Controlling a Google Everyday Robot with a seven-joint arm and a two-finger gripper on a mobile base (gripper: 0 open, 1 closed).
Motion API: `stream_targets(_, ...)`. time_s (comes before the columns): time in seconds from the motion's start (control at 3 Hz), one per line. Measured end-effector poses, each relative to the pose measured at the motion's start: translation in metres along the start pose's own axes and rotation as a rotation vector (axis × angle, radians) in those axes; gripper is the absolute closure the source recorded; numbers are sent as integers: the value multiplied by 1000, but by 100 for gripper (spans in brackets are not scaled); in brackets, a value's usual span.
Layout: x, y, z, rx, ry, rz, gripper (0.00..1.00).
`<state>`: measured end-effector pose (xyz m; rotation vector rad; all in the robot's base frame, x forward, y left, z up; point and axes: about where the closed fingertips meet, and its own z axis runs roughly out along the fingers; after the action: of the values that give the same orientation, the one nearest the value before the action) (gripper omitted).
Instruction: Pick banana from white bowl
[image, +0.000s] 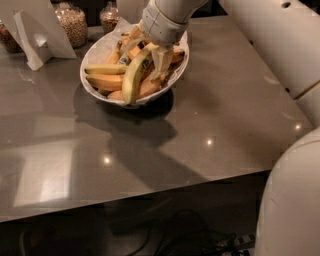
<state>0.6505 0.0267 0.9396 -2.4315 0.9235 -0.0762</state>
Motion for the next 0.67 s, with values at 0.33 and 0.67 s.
stream_targets(0.33,0,-1,-2,0,0,0,41)
stream_targets(0.67,4,-8,-1,-5,10,0,44)
